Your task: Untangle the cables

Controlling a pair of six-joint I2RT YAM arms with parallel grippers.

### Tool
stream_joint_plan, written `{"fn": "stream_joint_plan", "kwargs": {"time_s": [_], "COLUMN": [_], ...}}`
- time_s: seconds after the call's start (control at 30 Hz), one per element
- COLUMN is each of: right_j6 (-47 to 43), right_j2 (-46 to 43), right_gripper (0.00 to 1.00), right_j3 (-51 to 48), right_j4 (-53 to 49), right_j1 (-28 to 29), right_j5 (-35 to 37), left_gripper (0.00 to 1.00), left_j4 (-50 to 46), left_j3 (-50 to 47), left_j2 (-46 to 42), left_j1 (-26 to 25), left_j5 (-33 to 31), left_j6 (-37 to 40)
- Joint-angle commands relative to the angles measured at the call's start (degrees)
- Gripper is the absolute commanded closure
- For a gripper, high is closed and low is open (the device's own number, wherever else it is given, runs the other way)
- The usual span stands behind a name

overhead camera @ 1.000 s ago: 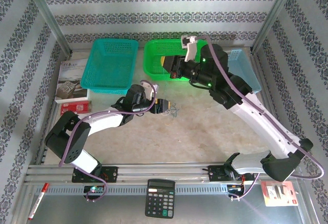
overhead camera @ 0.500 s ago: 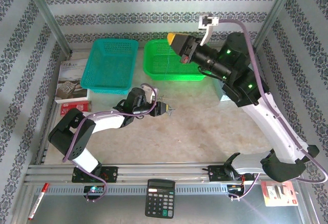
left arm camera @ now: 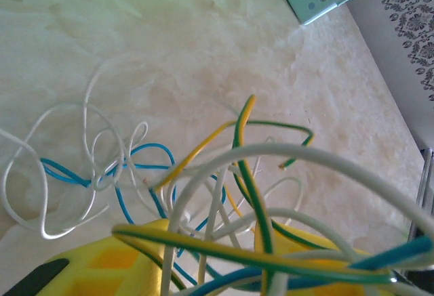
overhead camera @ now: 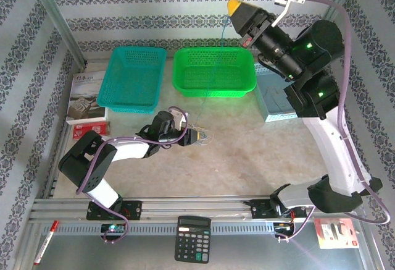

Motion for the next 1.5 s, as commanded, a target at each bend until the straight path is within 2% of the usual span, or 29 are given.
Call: {"fn": "stream_joint_plan", "kwargs": {"time_s": [0.0, 0.2, 0.53, 0.77, 1.03, 1.2, 1.47], "right_j6": [1.06, 2.72, 0.88, 1.27, 3.39, 3.28, 1.26], "right_j2": [1.37, 4.97, 8.77, 12.35, 16.67, 17.39, 20.15], "right_gripper": [1.00, 1.00, 1.00, 1.00, 1.00, 1.00, 1.00], "right_j3": [4.27, 10.36, 18.31, 26.00, 33.74, 32.10, 27.60], "right_j4": [2.63, 3.11, 6.61, 7.40, 6.03, 5.24, 4.44], "right_j1": [-1.46, -4.72, -6.47, -8.27, -9.25, -9.27, -9.33], "right_j5": [-0.78, -0.86, -0.48, -1.51, -3.18, -3.70, -2.98], "left_gripper": [0.65, 0.64, 0.64, 0.72, 0.75, 0.60, 0.25], "left_j4": [3.75, 4.12, 5.62, 6.14, 7.19, 7.06, 4.09], "left_j3": [-0.93, -1.43, -2.51, -3.03, -3.38, -3.02, -2.09], "left_j2": [0.24, 0.20, 0.94, 1.37, 2.04, 0.84, -5.64], "left_j1": [-0.74, -0.74, -0.74, -0.74, -0.74, -0.74, -0.74], "left_j5": [0.64, 0.61, 0.75, 1.04, 1.28, 1.55, 0.66], "left_j6": [-0.61, -0.88, -1.66, -1.92, -2.47, -3.41, -4.44]}}
